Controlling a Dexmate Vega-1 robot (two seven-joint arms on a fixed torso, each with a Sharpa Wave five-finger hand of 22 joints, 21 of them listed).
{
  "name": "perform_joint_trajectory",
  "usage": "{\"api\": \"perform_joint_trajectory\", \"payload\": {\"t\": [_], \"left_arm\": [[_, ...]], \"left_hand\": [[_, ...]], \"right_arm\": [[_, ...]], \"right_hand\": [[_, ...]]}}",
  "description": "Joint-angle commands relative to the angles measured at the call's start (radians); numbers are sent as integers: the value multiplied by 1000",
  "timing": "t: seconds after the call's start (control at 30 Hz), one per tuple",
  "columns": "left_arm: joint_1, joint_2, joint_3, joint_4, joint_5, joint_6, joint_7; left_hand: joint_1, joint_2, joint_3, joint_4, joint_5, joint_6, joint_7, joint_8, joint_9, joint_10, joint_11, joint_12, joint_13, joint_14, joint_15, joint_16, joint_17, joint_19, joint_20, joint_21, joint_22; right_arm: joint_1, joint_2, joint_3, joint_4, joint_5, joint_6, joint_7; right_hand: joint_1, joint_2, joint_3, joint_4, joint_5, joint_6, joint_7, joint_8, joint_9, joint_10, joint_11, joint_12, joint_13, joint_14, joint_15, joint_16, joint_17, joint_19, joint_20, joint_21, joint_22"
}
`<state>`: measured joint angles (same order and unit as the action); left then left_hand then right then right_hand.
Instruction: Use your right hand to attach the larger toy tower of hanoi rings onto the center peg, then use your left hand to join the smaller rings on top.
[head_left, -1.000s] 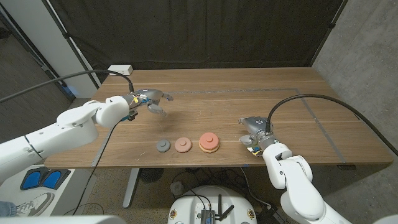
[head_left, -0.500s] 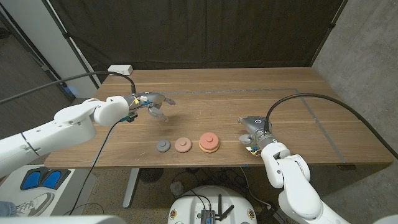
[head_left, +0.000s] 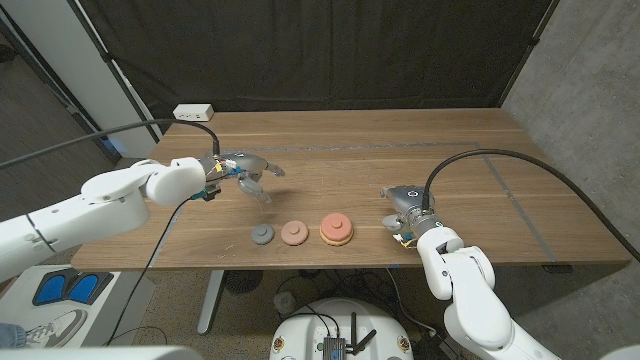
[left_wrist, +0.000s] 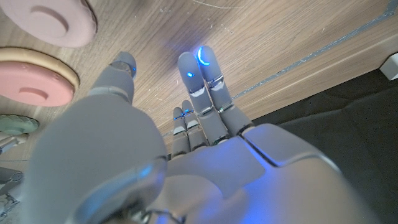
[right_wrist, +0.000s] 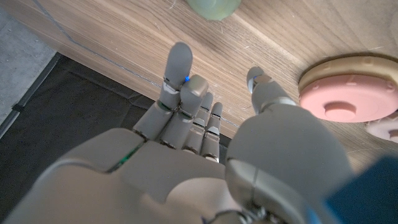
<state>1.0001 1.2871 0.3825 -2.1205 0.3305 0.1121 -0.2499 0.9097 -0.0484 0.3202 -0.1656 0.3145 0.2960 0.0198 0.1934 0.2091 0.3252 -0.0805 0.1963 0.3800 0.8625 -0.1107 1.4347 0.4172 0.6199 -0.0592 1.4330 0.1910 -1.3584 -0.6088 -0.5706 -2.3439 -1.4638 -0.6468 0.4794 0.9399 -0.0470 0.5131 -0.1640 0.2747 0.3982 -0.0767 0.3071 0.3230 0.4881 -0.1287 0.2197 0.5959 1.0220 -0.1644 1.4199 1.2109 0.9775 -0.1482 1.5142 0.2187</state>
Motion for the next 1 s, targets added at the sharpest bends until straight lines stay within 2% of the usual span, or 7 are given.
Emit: {"api": "perform_joint_trajectory", "payload": {"t": [0.03,1.0], "left_arm": [[29,13,-16,-4,-9,-61,4],[146,94,-79,-82,-18,-98,12]], "left_hand": [[2,-6,-3,5,1,16,-3,7,0,12,-5,6,0,4,-108,4,0,-2,-125,9,3],[-5,-9,-8,8,-1,20,-5,10,-2,18,-5,7,-5,11,-107,8,-4,1,-126,13,1]], "right_arm": [[15,13,-5,12,-2,4,4],[4,4,0,-1,-12,12,8]], "right_hand": [[3,10,6,3,4,4,-3,6,5,9,1,1,6,8,-53,3,5,7,-70,7,3],[4,13,9,2,8,5,-5,8,9,12,0,-1,10,9,-53,2,6,6,-70,8,-1]]}}
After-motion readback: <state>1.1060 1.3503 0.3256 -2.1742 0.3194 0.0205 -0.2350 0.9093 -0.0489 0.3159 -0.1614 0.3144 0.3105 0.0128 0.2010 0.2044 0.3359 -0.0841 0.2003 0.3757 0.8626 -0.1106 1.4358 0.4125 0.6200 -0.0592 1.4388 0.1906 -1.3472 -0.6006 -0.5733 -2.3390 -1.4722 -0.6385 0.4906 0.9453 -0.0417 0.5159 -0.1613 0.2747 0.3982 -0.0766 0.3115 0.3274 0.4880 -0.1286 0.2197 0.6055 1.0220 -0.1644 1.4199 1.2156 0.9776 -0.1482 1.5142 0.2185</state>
